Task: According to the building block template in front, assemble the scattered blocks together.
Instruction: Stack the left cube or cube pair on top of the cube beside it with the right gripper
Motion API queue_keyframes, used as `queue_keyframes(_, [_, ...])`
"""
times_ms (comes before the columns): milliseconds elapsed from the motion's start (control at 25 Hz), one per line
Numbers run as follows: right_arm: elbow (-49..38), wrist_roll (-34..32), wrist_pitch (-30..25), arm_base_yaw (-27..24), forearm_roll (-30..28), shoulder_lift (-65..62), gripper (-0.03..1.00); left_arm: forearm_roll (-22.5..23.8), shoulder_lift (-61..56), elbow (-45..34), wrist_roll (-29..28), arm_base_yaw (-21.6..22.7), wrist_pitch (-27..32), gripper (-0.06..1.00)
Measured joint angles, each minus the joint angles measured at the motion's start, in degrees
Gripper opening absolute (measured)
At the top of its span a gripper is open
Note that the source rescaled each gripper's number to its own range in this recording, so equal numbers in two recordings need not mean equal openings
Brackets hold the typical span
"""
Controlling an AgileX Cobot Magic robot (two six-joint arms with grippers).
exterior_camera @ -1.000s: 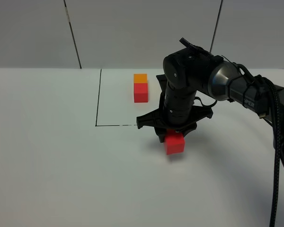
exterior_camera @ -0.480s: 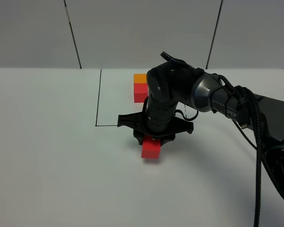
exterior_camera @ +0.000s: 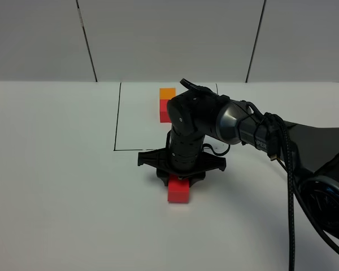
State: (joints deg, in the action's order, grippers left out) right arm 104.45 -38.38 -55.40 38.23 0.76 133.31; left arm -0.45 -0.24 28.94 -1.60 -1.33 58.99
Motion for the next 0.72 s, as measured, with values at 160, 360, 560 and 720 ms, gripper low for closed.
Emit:
queue_keyframes(160, [0.0, 0.9, -0.1, 0.0, -1.4, 0.6, 0.01, 0.0, 0.0, 0.0, 0.0, 0.0, 0.0, 0.71])
queue_keyframes(360, [0.0, 2.9, -0.1, 0.0, -1.5, 1.5, 0.01, 0.0, 0.0, 0.0, 0.0, 0.0, 0.0, 0.71])
queue_keyframes(560, [0.0, 5.0, 0.0, 0.0, -0.8, 1.5, 0.01, 0.0, 0.0, 0.0, 0.0, 0.0, 0.0, 0.71])
queue_keyframes(720, [0.0, 5.6, 0.5, 0.0, -0.8, 1.5, 0.01, 0.0, 0.0, 0.0, 0.0, 0.0, 0.0, 0.71])
